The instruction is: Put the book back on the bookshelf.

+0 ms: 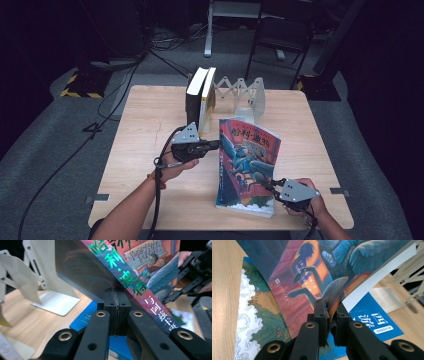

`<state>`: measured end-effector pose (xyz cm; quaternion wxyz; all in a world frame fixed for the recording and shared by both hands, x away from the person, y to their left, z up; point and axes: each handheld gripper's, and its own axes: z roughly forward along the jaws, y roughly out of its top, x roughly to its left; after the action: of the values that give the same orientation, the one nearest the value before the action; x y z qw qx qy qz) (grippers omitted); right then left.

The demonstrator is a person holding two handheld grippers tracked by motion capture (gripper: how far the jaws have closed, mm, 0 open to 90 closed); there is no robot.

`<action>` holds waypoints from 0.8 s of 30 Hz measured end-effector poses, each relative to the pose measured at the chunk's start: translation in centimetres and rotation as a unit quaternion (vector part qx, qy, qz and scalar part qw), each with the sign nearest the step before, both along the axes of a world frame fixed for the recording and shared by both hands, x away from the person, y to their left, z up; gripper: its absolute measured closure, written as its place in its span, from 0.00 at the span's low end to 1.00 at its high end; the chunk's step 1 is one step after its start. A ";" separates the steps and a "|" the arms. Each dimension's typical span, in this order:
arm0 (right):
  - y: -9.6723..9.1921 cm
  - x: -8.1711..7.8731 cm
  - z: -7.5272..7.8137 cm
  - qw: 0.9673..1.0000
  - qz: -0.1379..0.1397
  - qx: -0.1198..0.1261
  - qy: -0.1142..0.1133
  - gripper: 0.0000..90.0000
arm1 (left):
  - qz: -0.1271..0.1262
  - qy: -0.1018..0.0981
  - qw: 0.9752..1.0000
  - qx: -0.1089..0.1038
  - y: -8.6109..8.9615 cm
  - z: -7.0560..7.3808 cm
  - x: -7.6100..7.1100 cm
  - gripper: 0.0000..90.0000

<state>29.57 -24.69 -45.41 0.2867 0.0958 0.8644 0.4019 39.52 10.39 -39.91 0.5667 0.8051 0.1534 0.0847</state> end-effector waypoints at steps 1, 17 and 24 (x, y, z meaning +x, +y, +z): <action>0.1 -0.1 0.0 1.000 0.000 -0.005 -0.007 0.93 | -0.003 0.006 1.000 -0.004 0.0 0.0 0.1 0.99; 0.0 2.2 0.0 0.997 -0.054 -0.007 -0.059 0.95 | -0.041 0.008 0.998 -0.045 -0.9 1.4 1.5 0.99; -0.8 1.4 -0.2 0.996 -0.053 0.003 -0.073 0.96 | -0.067 -0.013 0.997 -0.034 -0.6 1.5 -0.8 0.98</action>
<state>30.95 -25.49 -45.60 0.3695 0.1129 0.8339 0.3941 38.68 9.76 -38.40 0.6003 0.7925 0.0945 0.0516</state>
